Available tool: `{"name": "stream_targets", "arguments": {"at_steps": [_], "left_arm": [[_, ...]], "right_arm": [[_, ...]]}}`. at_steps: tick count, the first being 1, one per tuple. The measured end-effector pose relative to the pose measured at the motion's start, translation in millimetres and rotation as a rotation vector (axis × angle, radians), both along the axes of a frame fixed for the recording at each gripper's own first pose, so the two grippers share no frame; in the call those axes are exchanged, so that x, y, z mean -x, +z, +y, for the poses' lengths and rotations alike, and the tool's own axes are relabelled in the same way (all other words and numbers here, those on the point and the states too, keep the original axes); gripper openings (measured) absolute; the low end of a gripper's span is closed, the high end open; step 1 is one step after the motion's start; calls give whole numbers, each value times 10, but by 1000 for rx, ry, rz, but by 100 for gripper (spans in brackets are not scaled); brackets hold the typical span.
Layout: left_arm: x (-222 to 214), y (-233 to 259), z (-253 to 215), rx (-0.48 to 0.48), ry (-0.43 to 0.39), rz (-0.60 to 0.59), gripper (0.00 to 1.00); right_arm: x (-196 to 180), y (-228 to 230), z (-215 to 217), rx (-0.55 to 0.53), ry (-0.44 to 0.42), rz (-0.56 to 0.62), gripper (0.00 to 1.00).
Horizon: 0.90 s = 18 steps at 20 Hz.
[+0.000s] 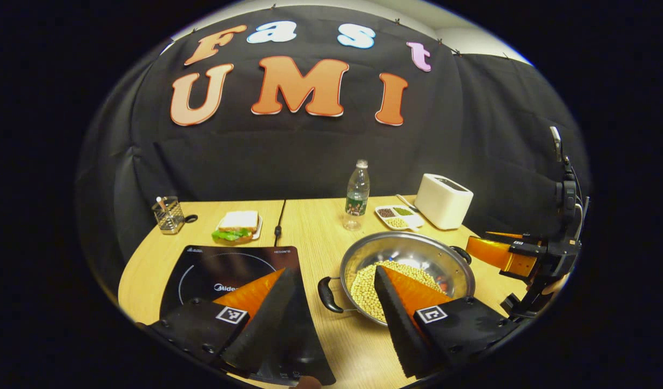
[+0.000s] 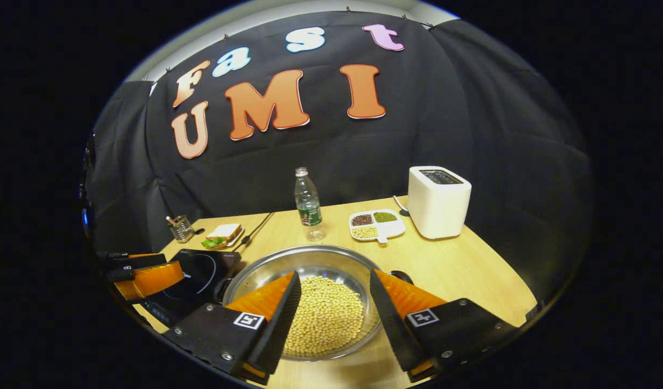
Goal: First push the handle of the pot to place it horizontally, then grasp the pot with both hands and set it on the induction cooktop.
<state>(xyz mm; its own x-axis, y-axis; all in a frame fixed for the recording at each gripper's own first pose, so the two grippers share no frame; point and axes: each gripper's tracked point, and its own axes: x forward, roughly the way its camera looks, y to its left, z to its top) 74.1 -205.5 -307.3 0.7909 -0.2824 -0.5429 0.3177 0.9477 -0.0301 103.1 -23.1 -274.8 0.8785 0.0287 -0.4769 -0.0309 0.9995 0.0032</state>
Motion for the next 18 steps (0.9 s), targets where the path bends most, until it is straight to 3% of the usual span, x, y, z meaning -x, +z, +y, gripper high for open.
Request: {"name": "stream_targets", "arguments": {"at_steps": [3,11,18], "left_arm": [[-68,-235,-80,-11,-8,52,98],[-225,-817,-210,-42,-5,181,98],[-284,-1163,-250,-43,17,275,98]], "right_arm": [[-121,-138,-140,38,-17,24,94],[-397,-608,-601,87,-101,114,94],[-483,-1062,-663,66,-106,234,94]]}}
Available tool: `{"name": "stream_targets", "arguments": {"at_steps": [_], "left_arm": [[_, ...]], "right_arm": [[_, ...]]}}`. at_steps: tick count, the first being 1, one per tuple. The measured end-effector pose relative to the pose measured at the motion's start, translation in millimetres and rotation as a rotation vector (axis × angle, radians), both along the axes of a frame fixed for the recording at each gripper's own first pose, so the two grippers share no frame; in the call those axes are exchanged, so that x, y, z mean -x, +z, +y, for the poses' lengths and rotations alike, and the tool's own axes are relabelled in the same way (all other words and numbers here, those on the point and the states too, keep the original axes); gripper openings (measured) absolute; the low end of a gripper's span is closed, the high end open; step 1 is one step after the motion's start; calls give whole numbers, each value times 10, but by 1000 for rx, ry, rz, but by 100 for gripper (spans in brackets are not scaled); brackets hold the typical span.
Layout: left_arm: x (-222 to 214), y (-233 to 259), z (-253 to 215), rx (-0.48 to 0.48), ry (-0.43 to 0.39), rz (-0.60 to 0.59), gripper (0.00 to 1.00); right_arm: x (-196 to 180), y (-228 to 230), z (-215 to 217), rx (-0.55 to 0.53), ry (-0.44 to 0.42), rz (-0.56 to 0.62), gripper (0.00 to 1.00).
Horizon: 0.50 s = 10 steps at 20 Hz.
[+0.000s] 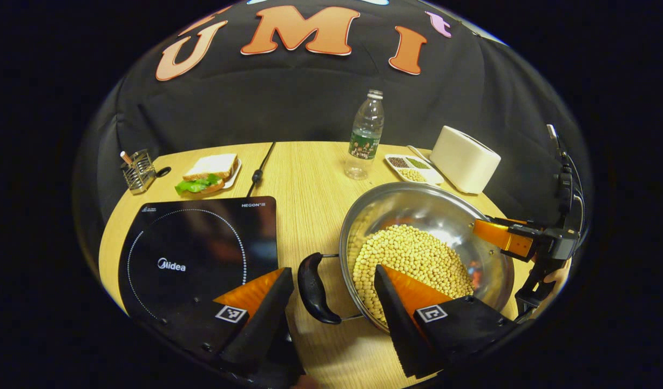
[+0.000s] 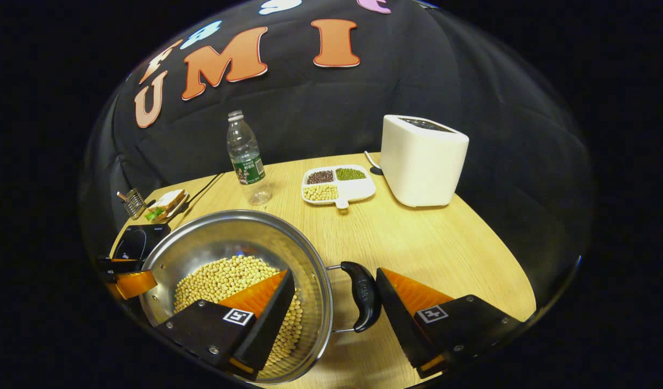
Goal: First push the handle of the pot to place it horizontally, then grasp the pot with both hands and set it on the induction cooktop.
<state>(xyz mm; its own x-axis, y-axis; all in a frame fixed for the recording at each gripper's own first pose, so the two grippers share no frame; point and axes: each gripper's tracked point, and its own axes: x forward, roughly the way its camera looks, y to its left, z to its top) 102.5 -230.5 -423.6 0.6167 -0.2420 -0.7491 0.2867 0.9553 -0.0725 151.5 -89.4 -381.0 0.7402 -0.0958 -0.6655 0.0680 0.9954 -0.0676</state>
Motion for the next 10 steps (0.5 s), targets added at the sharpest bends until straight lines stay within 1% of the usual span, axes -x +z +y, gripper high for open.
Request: {"name": "stream_targets", "arguments": {"at_steps": [4,5,6,7,8,9,10], "left_arm": [[-40,-124,-102,-3,-16,27,98],[-72,-144,-99,-22,-20,24,98],[-92,-152,-70,-52,-20,20,96],[-110,-194,-9,-88,-14,23,98],[-107,-183,10,-95,-16,28,88],[-114,-191,-7,-103,-29,30,77],[-117,-204,7,-113,-42,29,76]], "right_arm": [[-7,-115,-23,-20,-15,30,95],[-1,-130,-24,-29,-22,33,94],[-2,-144,-6,-44,-22,38,92],[6,-141,-40,-29,-32,39,89],[-16,-200,-70,-30,-27,40,77],[11,-147,-73,-29,-22,37,74],[32,-134,-71,-29,-17,37,72]]}}
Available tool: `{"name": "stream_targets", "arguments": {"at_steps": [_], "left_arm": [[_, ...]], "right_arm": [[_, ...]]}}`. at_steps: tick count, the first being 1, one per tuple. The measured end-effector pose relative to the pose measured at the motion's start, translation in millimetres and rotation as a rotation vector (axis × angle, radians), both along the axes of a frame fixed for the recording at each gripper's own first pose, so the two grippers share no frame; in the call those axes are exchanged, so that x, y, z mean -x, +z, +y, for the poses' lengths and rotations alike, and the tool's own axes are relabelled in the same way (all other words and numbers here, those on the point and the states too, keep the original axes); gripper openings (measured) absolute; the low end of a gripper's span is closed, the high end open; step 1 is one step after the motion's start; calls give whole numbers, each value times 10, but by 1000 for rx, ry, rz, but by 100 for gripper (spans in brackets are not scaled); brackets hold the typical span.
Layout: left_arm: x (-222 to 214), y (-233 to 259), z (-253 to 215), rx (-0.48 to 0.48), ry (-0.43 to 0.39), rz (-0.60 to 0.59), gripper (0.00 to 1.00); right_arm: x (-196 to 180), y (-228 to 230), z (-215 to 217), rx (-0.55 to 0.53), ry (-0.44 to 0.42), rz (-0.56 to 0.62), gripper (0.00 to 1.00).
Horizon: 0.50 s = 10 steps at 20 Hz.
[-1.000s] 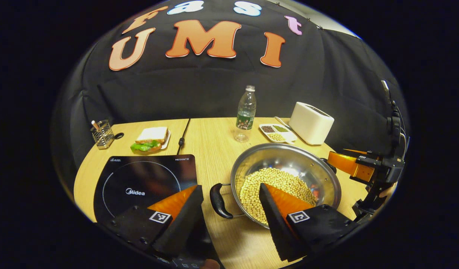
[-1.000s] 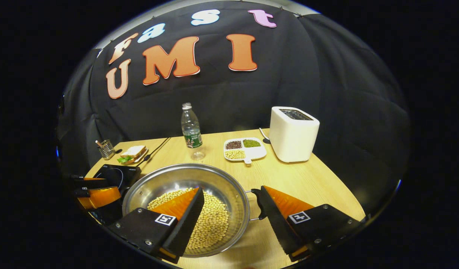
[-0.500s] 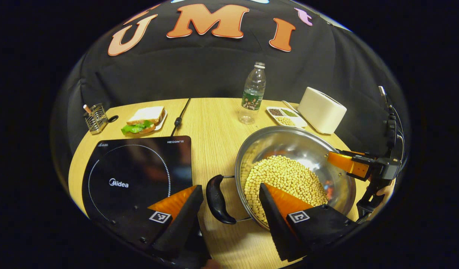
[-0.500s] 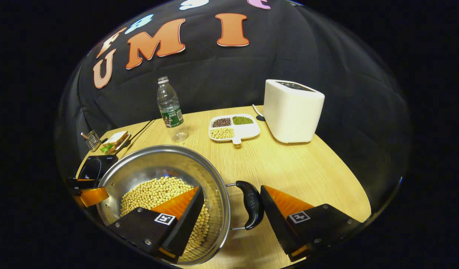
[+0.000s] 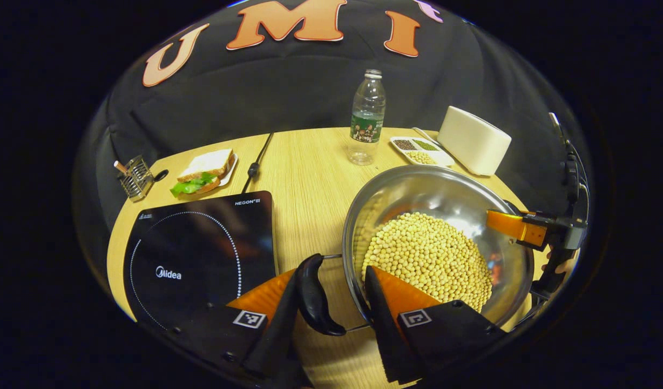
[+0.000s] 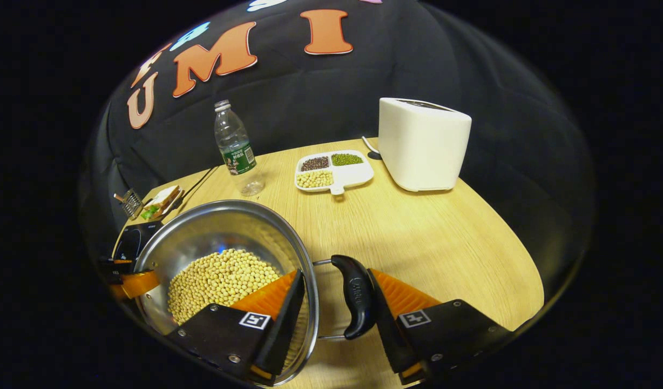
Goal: First push the handle of the pot to place it horizontally, then grasp the pot with both hands and set it on the induction cooktop.
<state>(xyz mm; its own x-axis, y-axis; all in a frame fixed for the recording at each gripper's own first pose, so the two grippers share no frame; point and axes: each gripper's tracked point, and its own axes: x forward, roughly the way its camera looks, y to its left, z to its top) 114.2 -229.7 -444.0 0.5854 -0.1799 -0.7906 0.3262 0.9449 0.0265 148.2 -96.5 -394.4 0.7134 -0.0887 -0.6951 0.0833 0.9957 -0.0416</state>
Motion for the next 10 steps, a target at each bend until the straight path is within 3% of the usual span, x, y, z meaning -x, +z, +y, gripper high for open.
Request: {"name": "stream_targets", "arguments": {"at_steps": [1,2,3,5,10], "left_arm": [[-43,6,-9,6,7,-9,75],[-56,8,-6,17,25,1,72],[-65,17,-4,35,36,9,67],[-42,17,7,50,46,25,61],[10,230,105,43,43,6,62]], "right_arm": [[13,-1,8,0,6,-2,70],[31,15,7,-11,-1,0,60],[54,37,5,-36,-17,0,63],[104,66,26,-63,-31,-6,58],[172,247,161,-93,-38,-24,57]]}}
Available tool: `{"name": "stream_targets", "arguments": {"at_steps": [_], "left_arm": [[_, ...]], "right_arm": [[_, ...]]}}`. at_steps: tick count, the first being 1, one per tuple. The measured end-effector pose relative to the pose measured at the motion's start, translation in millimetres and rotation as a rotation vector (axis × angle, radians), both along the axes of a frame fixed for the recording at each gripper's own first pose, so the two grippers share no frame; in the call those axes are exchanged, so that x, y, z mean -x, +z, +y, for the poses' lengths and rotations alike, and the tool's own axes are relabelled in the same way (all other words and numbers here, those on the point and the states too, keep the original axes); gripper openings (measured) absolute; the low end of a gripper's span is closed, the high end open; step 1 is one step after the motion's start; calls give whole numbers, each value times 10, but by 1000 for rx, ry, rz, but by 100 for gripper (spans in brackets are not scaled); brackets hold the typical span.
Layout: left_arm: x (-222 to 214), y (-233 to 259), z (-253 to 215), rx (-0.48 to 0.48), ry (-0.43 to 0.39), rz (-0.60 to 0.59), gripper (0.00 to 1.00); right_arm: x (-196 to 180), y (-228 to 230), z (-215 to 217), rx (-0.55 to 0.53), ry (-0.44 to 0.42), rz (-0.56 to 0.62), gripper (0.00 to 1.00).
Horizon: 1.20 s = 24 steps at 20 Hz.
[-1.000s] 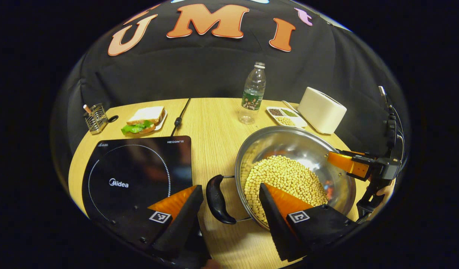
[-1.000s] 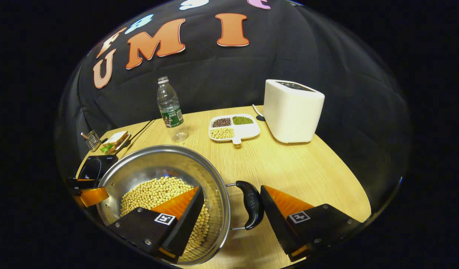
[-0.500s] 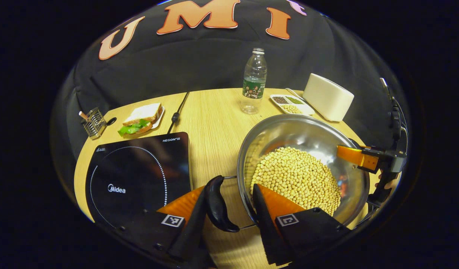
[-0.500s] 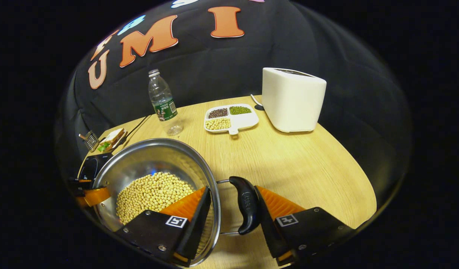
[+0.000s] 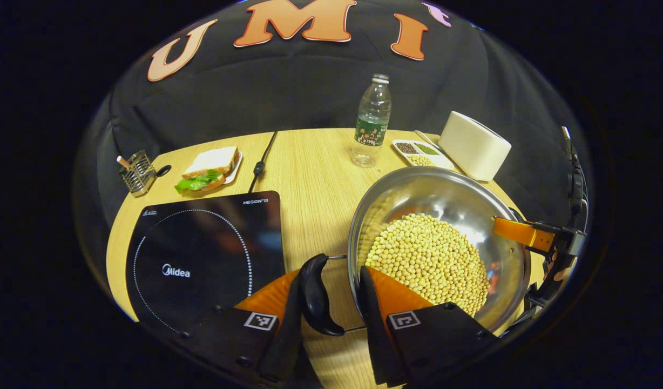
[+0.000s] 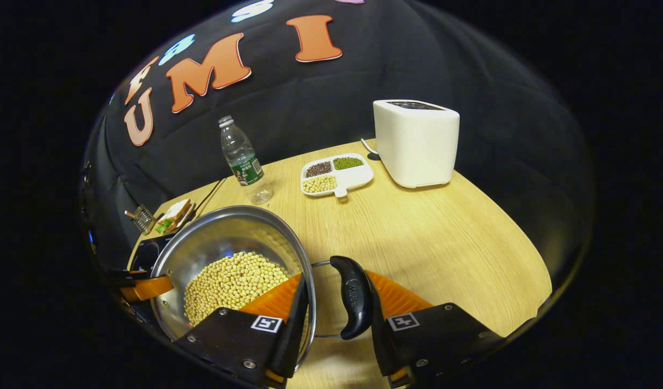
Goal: First push the handle of the pot to place it horizontally, then grasp the pot with both hands and set it on the induction cooktop.
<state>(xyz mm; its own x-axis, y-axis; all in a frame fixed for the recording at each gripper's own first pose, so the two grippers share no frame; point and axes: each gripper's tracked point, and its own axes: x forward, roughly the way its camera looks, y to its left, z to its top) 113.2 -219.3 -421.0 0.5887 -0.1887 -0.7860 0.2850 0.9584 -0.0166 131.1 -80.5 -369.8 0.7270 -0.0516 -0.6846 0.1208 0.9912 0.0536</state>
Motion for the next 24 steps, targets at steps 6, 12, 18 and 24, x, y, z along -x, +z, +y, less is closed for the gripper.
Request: {"name": "stream_targets", "arguments": {"at_steps": [6,12,18,24], "left_arm": [[65,274,345,0,28,-4,61],[120,539,809,8,64,-33,61],[196,682,1425,-1,110,-36,60],[166,802,2049,11,182,-40,60]], "right_arm": [[61,200,359,-8,32,-16,56],[75,349,856,-12,78,-29,56],[56,317,1486,-23,138,-8,56],[-29,281,2135,-45,203,2,57]]}}
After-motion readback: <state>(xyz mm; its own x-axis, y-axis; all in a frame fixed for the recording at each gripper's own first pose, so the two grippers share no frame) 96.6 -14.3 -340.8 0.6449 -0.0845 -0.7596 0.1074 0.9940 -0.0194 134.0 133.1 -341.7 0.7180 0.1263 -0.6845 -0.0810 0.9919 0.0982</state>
